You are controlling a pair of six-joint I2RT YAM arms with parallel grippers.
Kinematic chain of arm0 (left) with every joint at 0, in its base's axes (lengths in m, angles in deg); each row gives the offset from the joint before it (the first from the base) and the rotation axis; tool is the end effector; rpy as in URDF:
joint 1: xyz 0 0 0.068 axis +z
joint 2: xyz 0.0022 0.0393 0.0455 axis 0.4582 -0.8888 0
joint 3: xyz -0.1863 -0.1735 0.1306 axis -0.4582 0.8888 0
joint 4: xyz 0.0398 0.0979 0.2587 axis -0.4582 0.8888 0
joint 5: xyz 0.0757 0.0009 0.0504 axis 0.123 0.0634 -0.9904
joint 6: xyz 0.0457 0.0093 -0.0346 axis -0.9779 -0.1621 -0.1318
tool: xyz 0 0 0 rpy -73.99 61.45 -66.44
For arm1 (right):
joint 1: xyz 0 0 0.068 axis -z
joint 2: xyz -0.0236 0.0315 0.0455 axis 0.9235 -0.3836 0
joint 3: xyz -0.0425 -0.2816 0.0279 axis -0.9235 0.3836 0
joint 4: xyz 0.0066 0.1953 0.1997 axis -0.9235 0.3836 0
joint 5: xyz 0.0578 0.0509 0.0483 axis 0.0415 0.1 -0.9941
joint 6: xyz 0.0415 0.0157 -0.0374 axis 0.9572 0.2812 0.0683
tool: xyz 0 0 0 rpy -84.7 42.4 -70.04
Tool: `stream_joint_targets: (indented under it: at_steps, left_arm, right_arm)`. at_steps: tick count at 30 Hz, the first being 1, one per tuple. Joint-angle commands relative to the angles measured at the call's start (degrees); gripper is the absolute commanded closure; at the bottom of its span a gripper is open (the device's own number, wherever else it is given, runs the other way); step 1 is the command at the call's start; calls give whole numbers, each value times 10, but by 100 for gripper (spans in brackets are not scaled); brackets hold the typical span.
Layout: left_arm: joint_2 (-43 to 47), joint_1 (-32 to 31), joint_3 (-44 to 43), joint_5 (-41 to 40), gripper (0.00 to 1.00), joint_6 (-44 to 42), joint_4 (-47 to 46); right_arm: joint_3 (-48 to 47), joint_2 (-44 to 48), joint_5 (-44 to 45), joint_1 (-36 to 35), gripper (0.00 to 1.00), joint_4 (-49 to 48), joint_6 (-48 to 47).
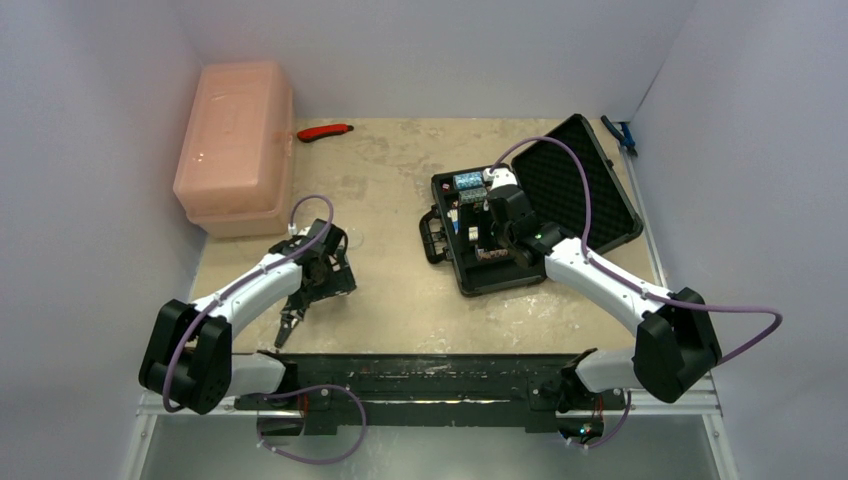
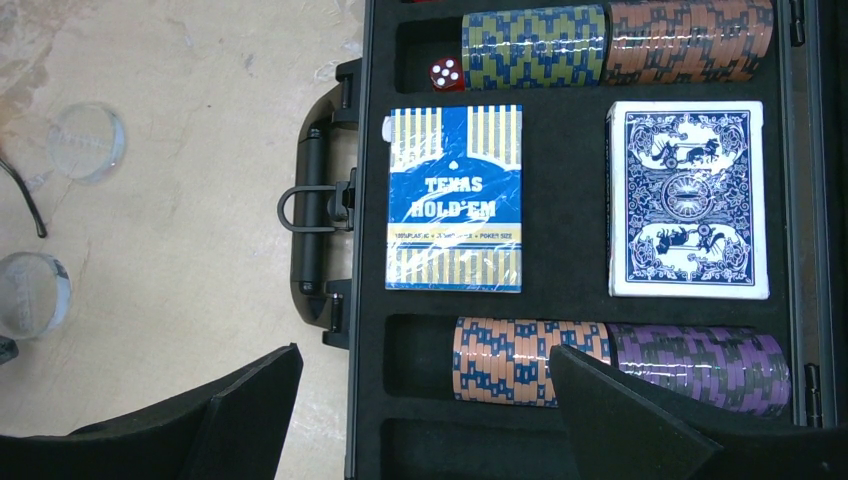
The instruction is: Pack up texas hold em set
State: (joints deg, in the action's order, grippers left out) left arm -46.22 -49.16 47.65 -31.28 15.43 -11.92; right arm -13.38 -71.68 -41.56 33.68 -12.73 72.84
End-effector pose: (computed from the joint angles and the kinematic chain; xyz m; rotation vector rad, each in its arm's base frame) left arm 0.2161 -0.0763 0.1733 -0.6134 2.7106 0.0588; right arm 0.2653 0.1693 0.2611 -0.1740 2.2604 0.3246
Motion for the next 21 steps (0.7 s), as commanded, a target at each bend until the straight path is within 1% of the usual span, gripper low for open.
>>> stream_joint_targets:
  at_steps: [1,10,21]
  left_arm:
    - [-12,-5,-18,9,3,5,-35]
    - [-77,-9,-56,8,3,-10,-56]
    - [-111,-15,-80,0,7,-18,-57]
  right_arm:
    - [0,11,-6,-2,1,-15,0]
    - [2,12,-11,-2,1,-16,-1]
    - [3,9,-12,-1,1,-19,-1]
